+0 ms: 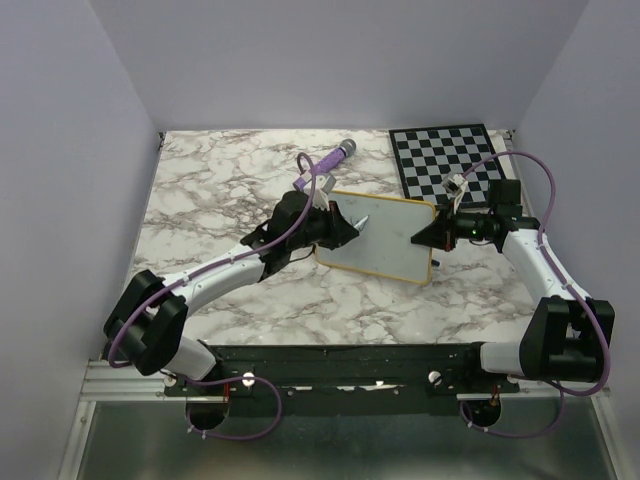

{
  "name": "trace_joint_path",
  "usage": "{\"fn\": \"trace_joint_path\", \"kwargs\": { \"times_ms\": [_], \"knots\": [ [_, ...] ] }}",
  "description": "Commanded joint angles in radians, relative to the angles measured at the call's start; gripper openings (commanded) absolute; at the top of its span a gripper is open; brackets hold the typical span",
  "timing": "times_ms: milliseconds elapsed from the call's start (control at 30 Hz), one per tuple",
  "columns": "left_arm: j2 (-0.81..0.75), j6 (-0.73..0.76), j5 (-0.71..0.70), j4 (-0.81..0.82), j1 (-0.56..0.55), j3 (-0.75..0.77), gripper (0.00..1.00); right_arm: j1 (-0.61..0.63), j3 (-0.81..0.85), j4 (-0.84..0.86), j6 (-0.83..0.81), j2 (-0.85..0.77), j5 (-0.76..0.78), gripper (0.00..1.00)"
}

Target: Write a sentence on the whiteboard

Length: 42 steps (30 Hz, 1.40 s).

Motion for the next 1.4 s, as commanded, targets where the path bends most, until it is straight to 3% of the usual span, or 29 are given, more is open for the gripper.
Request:
{"fn": "trace_joint_path", "kwargs": {
  "times_ms": [0,533,933,1367],
  "knots": [
    [0.014,0.016,-0.015,0.001,-0.001,0.034,0.0,0.006,0.016,-0.028,-0.034,-0.005,-0.005,0.01],
    [-0.302,0.055,0.005,-0.07,0.027,-0.118,0.0,0.006,0.016,-0.028,-0.034,-0.006,0.001,0.01],
    [-0.529,0.043,0.05,0.077,0.019,-0.408,0.0,0.006,0.017,-0.028,-0.036,-0.009,-0.002,0.01],
    [-0.552,0.042,-0.004,0.126,-0.022,-0.479,0.0,0.006,0.014,-0.028,-0.037,-0.005,-0.001,0.01]
  ]
}}
